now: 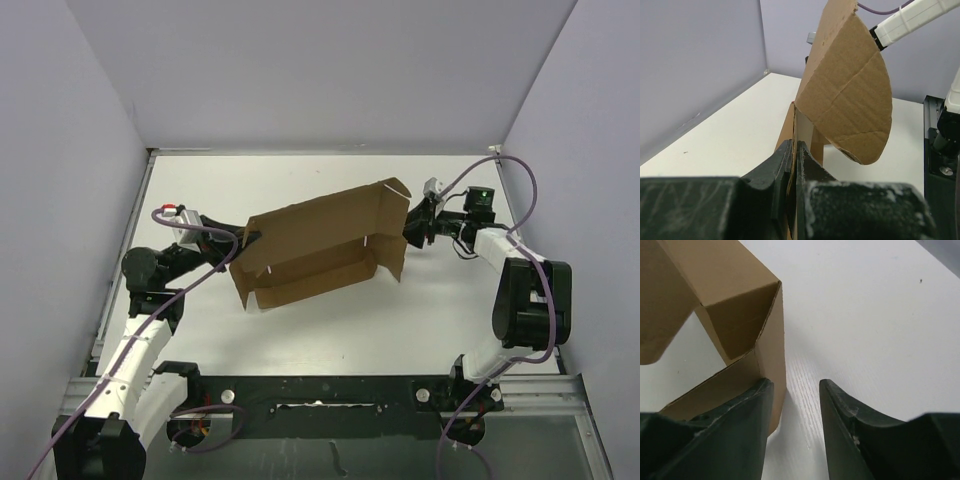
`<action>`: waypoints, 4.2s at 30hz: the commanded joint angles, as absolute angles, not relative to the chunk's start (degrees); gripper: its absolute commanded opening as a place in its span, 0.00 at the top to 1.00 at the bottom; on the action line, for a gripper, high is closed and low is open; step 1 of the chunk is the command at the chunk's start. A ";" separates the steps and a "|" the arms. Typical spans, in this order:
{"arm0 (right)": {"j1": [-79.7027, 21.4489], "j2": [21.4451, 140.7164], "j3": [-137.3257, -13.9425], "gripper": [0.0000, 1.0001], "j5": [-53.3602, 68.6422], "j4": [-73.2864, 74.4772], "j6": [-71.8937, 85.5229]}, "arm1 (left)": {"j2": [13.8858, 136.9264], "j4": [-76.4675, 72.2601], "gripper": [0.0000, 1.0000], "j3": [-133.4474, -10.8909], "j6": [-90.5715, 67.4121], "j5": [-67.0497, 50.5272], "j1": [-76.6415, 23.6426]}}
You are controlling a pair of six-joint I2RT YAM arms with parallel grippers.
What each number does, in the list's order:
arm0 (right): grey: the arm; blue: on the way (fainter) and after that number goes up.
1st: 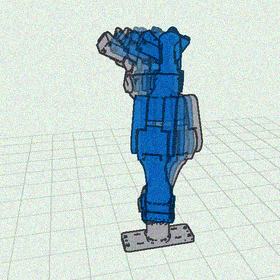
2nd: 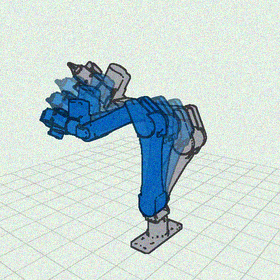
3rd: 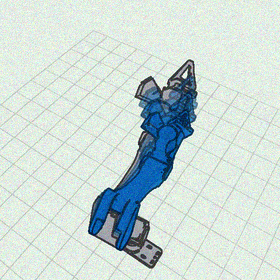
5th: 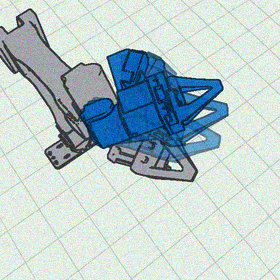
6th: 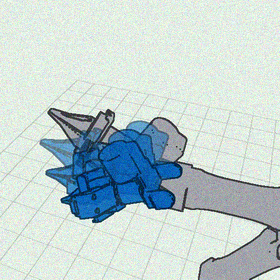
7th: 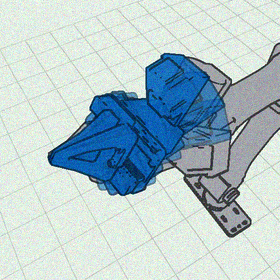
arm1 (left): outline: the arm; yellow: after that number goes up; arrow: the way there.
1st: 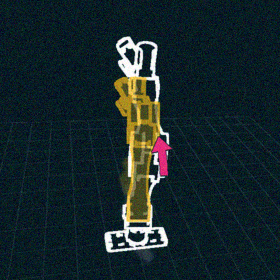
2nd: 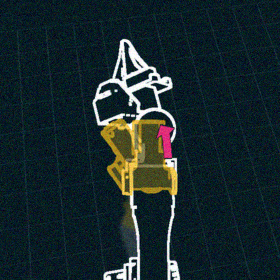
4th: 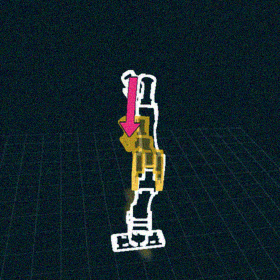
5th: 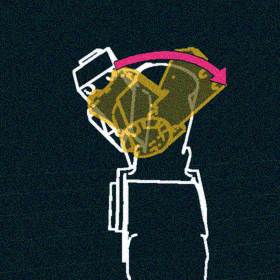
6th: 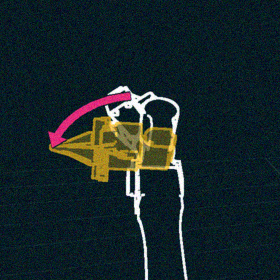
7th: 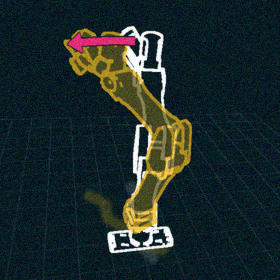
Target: Fold the paper box
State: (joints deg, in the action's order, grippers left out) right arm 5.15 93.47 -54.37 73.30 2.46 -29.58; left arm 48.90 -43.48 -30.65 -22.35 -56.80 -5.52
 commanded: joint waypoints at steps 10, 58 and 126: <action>1.47 89.99 -46.50 0.53 76.52 -11.31 -32.28 | 47.83 -44.10 1.00 -29.91 -23.62 -55.03 -5.26; -4.13 87.62 -38.66 0.49 77.75 -21.79 -31.39 | 47.73 -44.74 1.00 -29.00 -25.49 -53.17 -5.27; -9.77 107.38 -37.24 0.52 60.67 -75.01 3.11 | 50.21 -35.33 1.00 -32.55 -24.62 -48.96 -4.88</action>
State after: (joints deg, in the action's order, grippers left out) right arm -8.93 106.32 -35.35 60.45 -67.44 1.83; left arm 49.21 -37.36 -30.06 -24.84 -47.35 -5.15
